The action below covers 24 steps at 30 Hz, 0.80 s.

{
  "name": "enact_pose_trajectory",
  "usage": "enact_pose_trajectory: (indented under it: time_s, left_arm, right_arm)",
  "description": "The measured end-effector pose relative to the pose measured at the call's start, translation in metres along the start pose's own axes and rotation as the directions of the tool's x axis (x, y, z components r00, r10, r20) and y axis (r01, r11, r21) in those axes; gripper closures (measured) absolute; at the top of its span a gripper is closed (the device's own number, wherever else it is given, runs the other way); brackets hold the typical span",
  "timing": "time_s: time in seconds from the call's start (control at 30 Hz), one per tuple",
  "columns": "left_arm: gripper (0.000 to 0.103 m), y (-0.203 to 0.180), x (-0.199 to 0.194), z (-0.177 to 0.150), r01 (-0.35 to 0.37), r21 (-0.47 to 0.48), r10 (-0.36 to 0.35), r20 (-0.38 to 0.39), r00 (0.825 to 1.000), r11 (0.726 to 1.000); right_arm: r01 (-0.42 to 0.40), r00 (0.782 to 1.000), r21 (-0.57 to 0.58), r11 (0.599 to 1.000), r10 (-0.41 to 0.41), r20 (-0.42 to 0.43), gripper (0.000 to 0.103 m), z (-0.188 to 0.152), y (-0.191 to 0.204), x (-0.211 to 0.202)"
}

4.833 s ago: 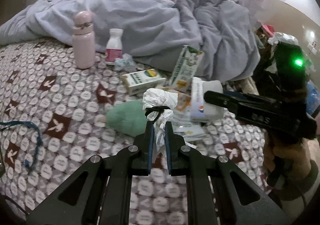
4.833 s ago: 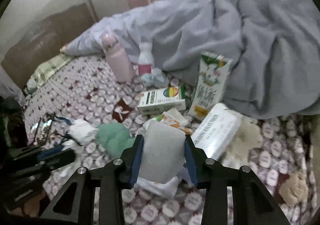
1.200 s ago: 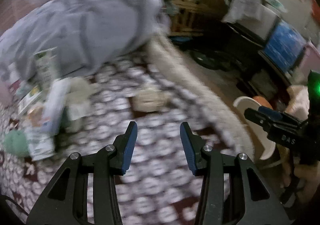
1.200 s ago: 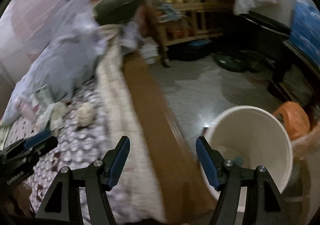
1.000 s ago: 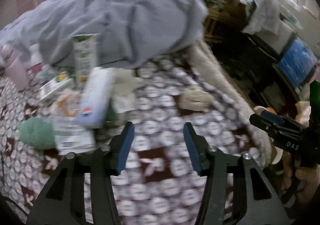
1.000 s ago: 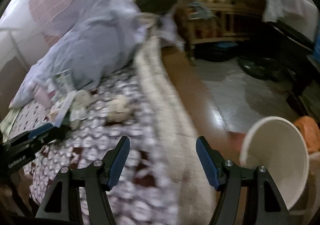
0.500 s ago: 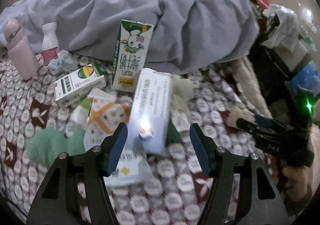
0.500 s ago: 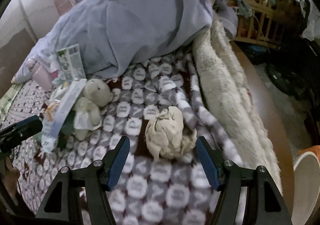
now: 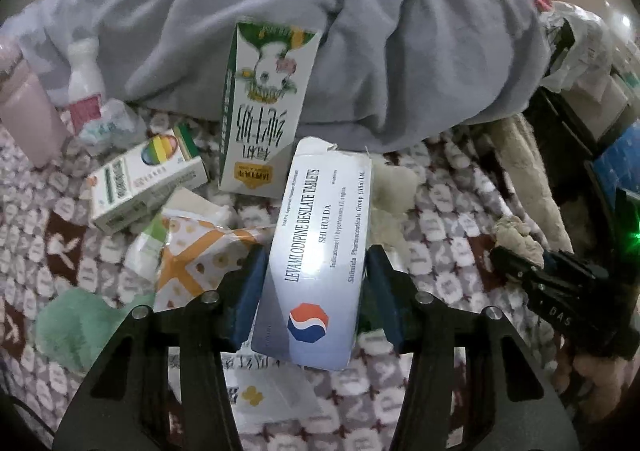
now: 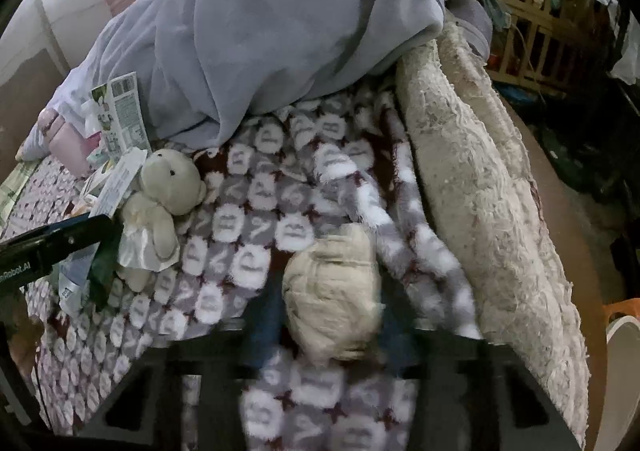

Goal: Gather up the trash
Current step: 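Grasp the white medicine box with the left gripper while the right gripper grasps the beige crumpled cloth, then carry the medicine box and beige cloth over the white bucket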

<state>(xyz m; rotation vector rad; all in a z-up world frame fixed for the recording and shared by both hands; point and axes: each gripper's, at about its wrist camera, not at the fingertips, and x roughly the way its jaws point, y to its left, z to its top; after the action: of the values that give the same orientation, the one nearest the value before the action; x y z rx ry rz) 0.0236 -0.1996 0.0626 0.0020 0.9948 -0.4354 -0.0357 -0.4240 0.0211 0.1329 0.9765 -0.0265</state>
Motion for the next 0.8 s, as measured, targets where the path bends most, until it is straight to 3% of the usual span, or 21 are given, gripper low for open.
enact_pose_trajectory:
  time_s: [0.33, 0.8]
  left_arm:
    - [0.054, -0.031, -0.060, -0.014, 0.037, 0.050, -0.041, 0.102, 0.994, 0.998]
    - [0.054, -0.115, -0.074, -0.040, 0.058, 0.167, -0.078, 0.117, 0.990, 0.984]
  right_arm:
    - [-0.125, 0.986, 0.003, 0.992, 0.124, 0.111, 0.074, -0.022, 0.006, -0.066]
    - [-0.080, 0.982, 0.024, 0.996, 0.075, 0.173, 0.074, -0.049, -0.015, -0.127]
